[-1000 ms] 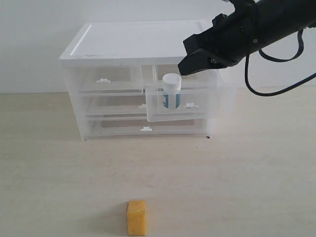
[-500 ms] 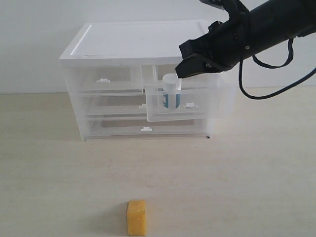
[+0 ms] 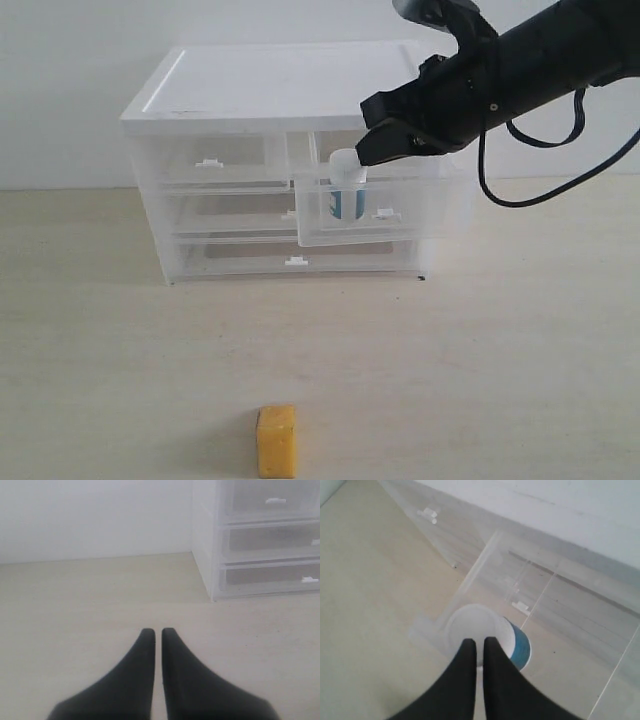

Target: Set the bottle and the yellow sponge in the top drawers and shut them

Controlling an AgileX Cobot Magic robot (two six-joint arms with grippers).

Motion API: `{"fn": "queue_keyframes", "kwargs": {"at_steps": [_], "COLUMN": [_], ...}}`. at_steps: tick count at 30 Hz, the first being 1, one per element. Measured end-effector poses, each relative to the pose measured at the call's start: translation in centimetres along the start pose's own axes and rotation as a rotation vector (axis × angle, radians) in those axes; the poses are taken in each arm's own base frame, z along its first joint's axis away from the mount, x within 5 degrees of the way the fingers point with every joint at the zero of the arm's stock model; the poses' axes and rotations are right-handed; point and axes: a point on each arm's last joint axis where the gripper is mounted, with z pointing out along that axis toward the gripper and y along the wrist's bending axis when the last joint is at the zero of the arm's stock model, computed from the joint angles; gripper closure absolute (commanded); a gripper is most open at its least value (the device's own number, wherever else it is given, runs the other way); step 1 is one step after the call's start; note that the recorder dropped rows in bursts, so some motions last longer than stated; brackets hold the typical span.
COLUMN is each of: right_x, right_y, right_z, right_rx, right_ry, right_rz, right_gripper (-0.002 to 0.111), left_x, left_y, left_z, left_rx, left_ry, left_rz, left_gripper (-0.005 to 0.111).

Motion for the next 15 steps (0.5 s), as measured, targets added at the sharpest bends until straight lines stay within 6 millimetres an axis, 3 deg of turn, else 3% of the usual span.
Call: {"fn": "queue_keyframes", "kwargs": {"at_steps": [10,15], "right_x": [-1.4,-0.9], "right_y": [0.5,0.3], "right_z": [-0.6,0.5], "right_rx": [-0.018,-0.029], "right_ry": [-0.039,-0.016], "right_rz": [-0.019,-0.017], "right_gripper": [0.107,0.107], "left_x": [0.0,0.0], "left_y": [0.0,0.0], "left_z": [0.0,0.0], "left_rx": [0.000,0.000], "left_ry": [0.000,0.000], "left_rz": [0.000,0.000], "left_gripper": [0.103,0.103]}}
